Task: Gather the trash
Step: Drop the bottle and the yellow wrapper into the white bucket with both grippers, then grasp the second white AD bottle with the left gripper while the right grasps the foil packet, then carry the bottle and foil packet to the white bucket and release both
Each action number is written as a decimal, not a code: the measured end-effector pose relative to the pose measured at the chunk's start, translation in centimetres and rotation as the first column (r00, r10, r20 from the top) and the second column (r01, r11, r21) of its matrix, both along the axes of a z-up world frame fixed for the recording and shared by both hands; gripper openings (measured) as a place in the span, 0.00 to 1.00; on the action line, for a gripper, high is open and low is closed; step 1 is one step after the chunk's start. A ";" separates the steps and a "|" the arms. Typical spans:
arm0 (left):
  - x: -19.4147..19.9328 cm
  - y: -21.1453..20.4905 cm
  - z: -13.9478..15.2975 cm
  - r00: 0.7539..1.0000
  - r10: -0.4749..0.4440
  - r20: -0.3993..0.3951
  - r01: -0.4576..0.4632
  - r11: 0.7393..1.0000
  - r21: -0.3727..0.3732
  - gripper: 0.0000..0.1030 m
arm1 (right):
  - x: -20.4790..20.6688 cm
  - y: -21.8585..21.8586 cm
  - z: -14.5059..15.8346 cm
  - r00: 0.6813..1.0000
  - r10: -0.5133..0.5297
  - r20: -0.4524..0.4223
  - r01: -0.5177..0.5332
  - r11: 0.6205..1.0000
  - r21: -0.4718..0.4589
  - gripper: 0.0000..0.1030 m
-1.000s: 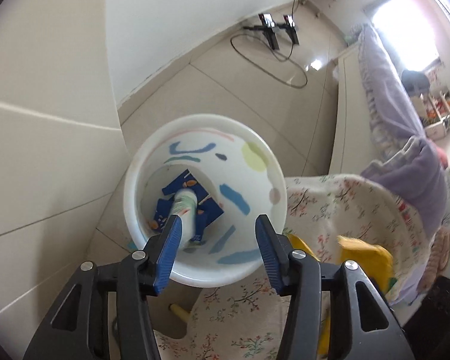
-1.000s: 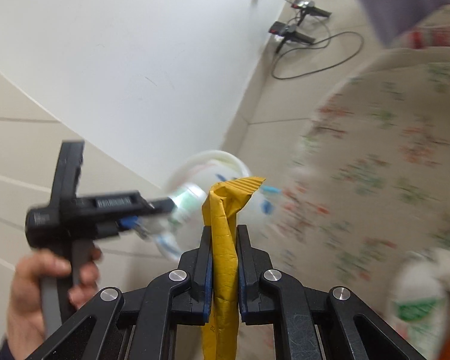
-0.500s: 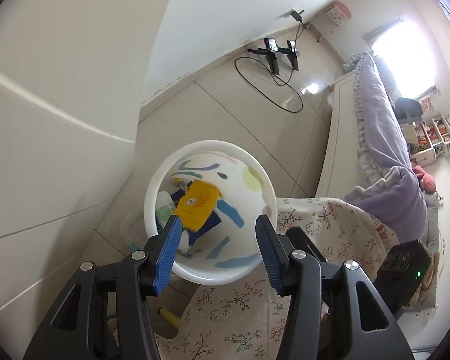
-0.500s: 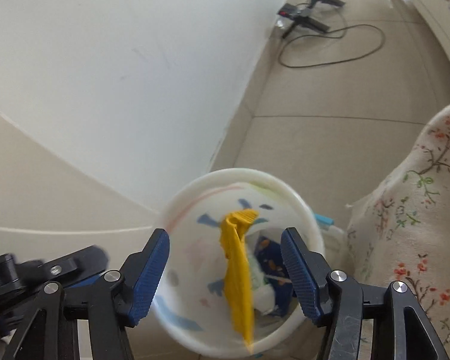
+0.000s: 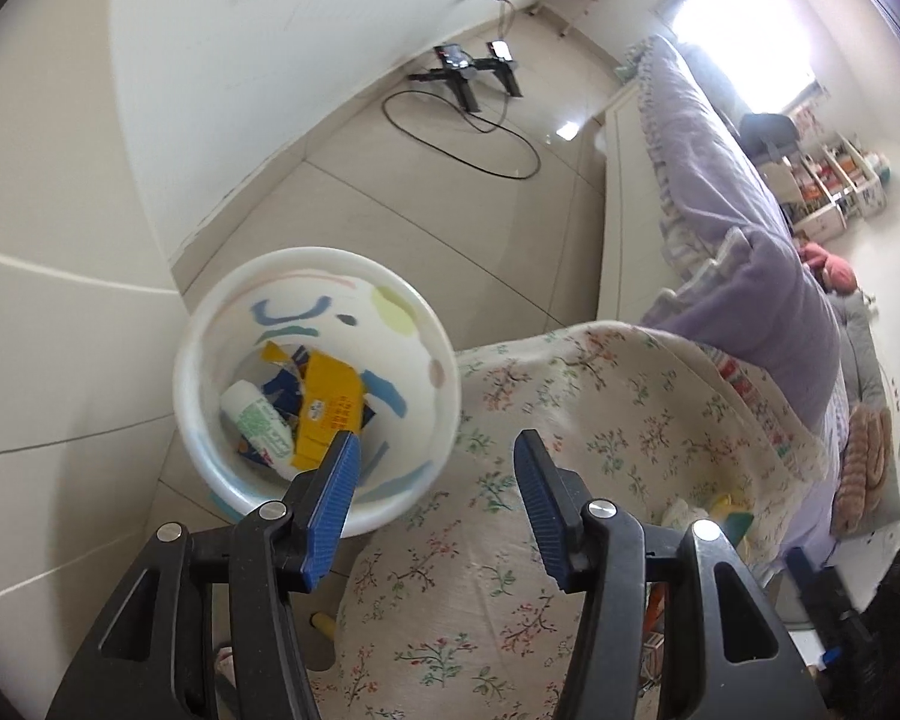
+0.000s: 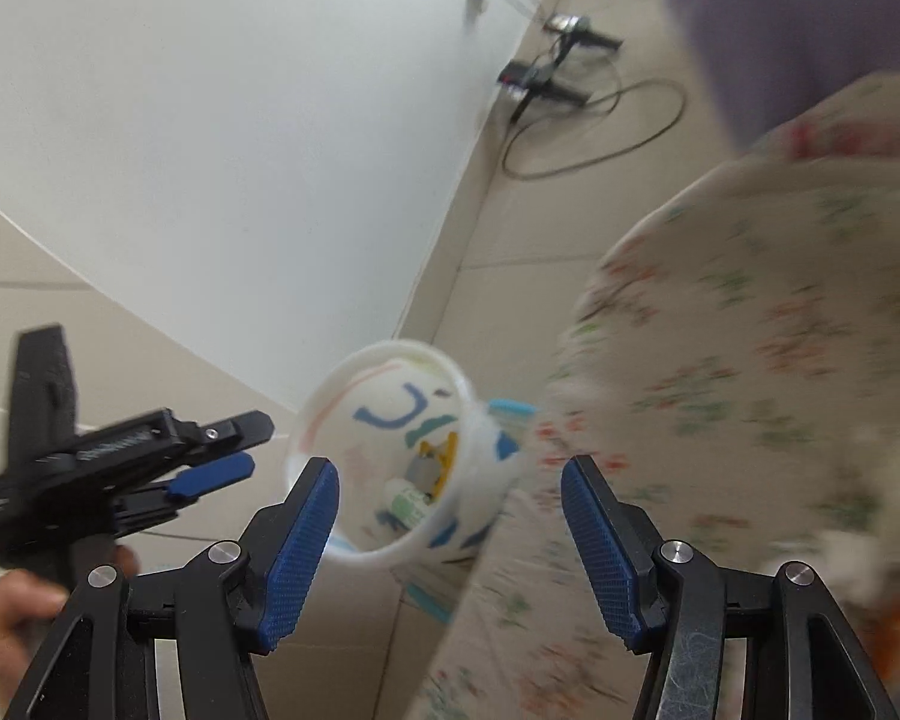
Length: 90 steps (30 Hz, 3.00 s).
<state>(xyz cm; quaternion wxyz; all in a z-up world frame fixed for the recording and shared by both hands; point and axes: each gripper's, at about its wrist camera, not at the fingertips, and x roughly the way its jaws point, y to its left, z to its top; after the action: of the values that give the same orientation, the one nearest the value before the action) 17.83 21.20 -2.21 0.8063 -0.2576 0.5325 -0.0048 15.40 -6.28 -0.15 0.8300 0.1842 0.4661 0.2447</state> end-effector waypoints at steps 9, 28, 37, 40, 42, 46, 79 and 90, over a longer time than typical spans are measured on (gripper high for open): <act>-1.4 -11.4 -1.4 0.964 -0.264 -0.035 0.265 0.963 0.039 0.61 | -5.6 -18.1 4.1 0.963 -0.256 0.082 0.257 0.967 0.001 0.83; -3.3 -25.6 -6.0 0.896 -0.417 -0.152 0.430 0.901 0.063 0.65 | -8.7 -16.9 -6.5 0.969 -0.046 -0.245 -0.010 0.974 -0.225 0.83; -3.6 -28.2 -8.1 0.901 -0.401 -0.168 0.417 0.906 0.076 0.47 | -9.1 -15.4 -9.0 0.961 -0.009 -0.276 -0.067 0.961 -0.267 0.75; -3.7 -27.9 -7.9 0.902 -0.405 -0.150 0.406 0.914 -0.020 0.18 | -9.2 -14.9 -10.1 0.953 -0.001 -0.302 -0.082 0.962 -0.261 0.61; -3.7 -27.7 -7.5 0.903 -0.405 -0.140 0.406 0.914 -0.025 0.18 | -9.2 -14.9 -10.1 0.954 -0.001 -0.301 -0.079 0.964 -0.254 0.51; -3.8 -27.4 -6.8 0.902 -0.416 -0.114 0.414 0.909 -0.044 0.17 | -9.7 -15.6 -8.7 0.966 -0.009 -0.258 -0.058 0.966 -0.252 0.45; -4.3 -21.4 -2.1 0.922 -0.386 0.002 0.386 0.922 -0.028 0.17 | -10.1 -18.6 -2.4 0.994 -0.109 0.016 0.110 0.959 -0.260 0.39; -3.4 -17.5 -2.5 0.943 -0.332 -0.001 0.332 0.942 -0.046 0.17 | -9.2 -17.9 -1.5 0.988 -0.135 0.078 0.151 0.955 -0.256 0.25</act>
<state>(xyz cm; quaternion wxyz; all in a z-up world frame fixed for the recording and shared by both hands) 14.47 3.66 -4.69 0.7856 -0.1825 0.5714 -0.1515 6.15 -24.15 -1.70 0.8761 0.0991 0.4549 0.1257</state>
